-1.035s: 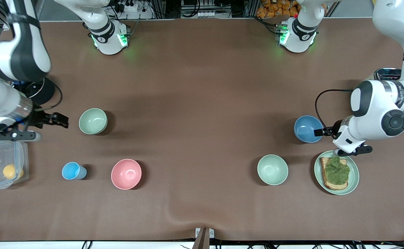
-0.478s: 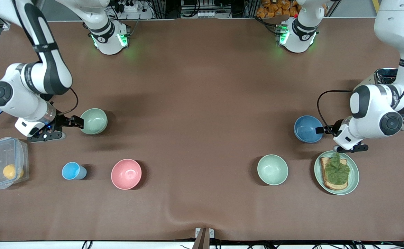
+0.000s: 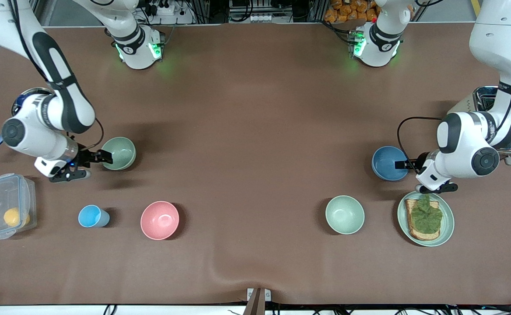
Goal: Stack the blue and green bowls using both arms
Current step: 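Reach the left gripper to the blue bowl while the right gripper reaches the green bowl, then grasp the blue bowl with the left gripper while the right gripper grasps the green bowl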
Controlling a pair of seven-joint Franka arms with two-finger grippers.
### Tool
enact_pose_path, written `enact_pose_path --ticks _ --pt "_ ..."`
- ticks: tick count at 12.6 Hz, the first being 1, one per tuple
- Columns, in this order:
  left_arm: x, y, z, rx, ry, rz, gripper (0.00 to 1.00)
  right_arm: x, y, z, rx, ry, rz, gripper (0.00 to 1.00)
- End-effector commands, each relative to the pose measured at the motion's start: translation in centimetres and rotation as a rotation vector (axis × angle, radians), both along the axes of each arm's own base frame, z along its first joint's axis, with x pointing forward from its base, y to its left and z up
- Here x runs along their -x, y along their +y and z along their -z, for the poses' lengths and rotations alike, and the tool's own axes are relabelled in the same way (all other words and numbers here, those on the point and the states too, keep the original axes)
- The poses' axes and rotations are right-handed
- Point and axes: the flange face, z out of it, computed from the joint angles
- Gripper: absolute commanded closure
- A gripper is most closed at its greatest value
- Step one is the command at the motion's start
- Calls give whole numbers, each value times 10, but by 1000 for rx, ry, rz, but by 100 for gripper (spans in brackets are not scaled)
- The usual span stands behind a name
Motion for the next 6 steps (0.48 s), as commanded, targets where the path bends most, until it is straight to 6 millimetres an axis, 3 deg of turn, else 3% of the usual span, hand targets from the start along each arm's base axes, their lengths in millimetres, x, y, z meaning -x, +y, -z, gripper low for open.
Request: enact_pose_path --ticks 1,2,3,4,5,6 --pt "0 1 5 2 -3 13 36 8 0 14 -14 -19 -38 51" --pt "1 2 7 2 0 12 50 8 -3 14 -15 -20 -44 79" --pt "0 0 7 2 1 13 62 8 -4 14 -16 -17 -43 97" --pt "0 -1 7 5 2 11 73 9 -4 13 -17 -12 -43 100" --pt "0 1 7 4 0 10 92 9 -2 13 -18 -11 -41 100" --pt "0 -1 7 6 0 13 100 9 1 13 -23 0 -34 100"
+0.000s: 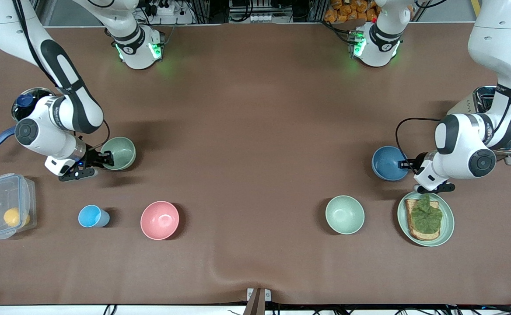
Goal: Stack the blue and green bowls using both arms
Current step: 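Grasp the blue bowl with the left gripper while the right gripper grasps the green bowl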
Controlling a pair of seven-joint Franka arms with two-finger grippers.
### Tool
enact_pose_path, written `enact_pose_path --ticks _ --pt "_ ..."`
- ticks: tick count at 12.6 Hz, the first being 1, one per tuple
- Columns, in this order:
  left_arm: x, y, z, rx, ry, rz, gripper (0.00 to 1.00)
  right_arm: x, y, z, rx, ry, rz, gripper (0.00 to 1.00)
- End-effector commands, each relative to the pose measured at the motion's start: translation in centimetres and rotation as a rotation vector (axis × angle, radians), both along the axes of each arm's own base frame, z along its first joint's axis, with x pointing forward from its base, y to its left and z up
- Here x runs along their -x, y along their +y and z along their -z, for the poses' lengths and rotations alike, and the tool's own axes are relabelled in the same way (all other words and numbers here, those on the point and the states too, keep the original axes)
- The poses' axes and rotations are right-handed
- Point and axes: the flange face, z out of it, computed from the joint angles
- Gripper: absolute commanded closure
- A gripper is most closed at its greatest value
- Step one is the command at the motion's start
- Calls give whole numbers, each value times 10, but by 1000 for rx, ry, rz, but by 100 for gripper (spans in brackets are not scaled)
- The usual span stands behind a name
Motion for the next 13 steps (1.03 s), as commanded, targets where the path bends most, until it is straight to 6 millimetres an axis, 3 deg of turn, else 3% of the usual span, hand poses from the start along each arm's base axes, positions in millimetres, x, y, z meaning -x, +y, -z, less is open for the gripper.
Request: enact_pose_path --ticks 1,4,8,10,13 --pt "-3 2 -2 5 -15 8 100 2 6 -9 -46 23 31 100" --pt "-6 3 -9 9 -29 19 100 1 22 -14 -146 68 131 100" --pt "-19 0 -36 6 -67 11 100 -6 94 -44 -125 108 256 100" --pt "-28 -5 -57 21 -84 0 100 -4 143 -63 -109 100 314 100" --pt "-49 -13 -103 22 -105 21 100 7 250 -80 -84 97 498 100"
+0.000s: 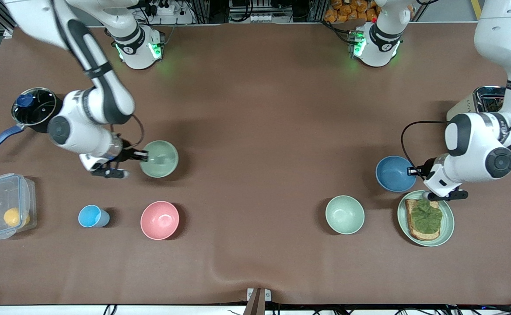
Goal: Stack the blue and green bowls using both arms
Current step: 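Grasp the blue bowl with the left gripper while the right gripper grasps the green bowl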
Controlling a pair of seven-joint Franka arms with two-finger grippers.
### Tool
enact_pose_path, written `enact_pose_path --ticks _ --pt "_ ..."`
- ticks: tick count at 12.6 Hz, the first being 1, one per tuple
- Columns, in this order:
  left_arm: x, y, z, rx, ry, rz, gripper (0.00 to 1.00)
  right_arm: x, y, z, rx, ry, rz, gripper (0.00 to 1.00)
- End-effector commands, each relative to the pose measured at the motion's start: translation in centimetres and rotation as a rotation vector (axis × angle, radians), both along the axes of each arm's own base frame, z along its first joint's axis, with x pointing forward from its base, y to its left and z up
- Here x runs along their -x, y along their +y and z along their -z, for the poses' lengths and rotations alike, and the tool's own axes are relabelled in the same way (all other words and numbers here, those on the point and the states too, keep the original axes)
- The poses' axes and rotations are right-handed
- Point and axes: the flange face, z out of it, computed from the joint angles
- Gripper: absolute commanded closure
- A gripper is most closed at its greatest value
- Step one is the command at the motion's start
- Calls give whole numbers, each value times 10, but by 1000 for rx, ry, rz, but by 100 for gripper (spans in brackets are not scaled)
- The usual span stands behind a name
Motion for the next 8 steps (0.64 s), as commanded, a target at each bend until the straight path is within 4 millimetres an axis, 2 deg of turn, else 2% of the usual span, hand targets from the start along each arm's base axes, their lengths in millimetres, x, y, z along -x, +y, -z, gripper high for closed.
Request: enact_pose_path --ticks 1,3,5,8 --pt "-17 -15 -50 19 -18 14 100 13 73 -20 9 1 143 100" --pt "-26 -35 -71 32 -41 34 100 25 111 -21 13 -2 190 100" --pt "-31 -58 -89 47 -64 43 100 44 164 -13 4 -32 275 100" --pt "-32 -98 -107 61 -78 0 100 66 212 7 -16 -55 391 100"
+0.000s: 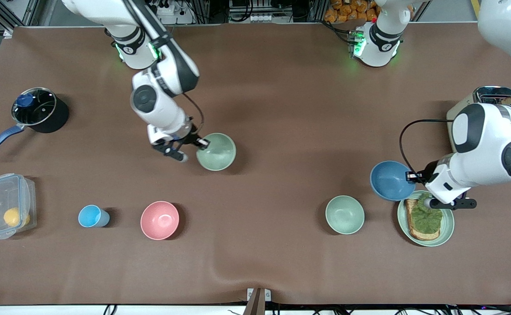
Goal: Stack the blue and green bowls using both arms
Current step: 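Slide the green bowl to mid-table with the right gripper while the left gripper follows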
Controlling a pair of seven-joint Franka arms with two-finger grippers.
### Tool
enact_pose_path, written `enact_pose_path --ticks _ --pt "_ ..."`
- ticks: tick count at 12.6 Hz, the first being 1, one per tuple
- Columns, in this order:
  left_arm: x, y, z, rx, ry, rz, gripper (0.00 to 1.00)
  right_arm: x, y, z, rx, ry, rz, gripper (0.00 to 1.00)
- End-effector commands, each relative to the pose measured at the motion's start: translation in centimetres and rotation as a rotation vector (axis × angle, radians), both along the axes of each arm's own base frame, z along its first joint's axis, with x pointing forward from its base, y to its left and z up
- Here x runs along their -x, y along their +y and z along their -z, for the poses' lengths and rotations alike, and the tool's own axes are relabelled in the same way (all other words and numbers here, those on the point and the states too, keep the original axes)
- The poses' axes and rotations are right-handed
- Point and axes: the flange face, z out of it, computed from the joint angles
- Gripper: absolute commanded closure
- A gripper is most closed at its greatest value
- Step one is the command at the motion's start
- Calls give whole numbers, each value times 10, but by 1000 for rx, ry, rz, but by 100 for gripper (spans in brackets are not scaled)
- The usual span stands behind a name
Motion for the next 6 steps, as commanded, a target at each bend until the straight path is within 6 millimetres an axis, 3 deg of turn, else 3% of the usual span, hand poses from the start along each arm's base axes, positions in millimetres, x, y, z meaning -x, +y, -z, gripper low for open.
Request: enact_pose_path --ticks 1,5,6 --pt "3 -38 -17 27 11 -47 100 14 37 17 -22 -12 104 100" --pt "16 -100 -25 39 24 -128 100 35 97 44 -62 -38 192 100" --pt "17 -107 -25 39 28 -133 100 36 109 48 -65 -37 215 100"
